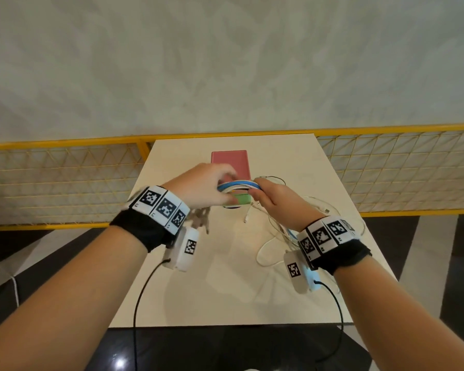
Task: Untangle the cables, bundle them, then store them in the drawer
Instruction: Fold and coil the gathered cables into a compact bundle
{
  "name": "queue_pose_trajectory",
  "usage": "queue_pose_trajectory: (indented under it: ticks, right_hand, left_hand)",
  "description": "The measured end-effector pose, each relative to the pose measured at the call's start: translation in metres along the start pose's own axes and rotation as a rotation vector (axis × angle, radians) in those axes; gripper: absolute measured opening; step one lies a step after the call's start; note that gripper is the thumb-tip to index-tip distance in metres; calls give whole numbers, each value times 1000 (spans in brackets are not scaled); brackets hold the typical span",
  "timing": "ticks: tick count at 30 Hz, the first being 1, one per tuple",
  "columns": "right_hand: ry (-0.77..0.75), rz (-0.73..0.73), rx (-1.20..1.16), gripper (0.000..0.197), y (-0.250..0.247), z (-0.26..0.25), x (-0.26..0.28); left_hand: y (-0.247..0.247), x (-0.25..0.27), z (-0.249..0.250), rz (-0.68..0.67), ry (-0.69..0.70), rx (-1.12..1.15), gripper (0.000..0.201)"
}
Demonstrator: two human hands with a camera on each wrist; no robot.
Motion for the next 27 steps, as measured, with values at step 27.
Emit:
queue_pose_trajectory:
  ticks: [27]
  right_hand:
    - [17,176,-431,15,8,-24,-9]
  left_hand:
    - [4,-3,2,359,-35,989,45]
Point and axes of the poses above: each hand's wrist, its own x-axis away from the middle knuckle, its own y-axis out of the palm, z = x × y, the point moved 9 cm from there along -x, towards the middle knuckle, and after that the axes turned 3 degrees about -x, right-handed, at the moved point
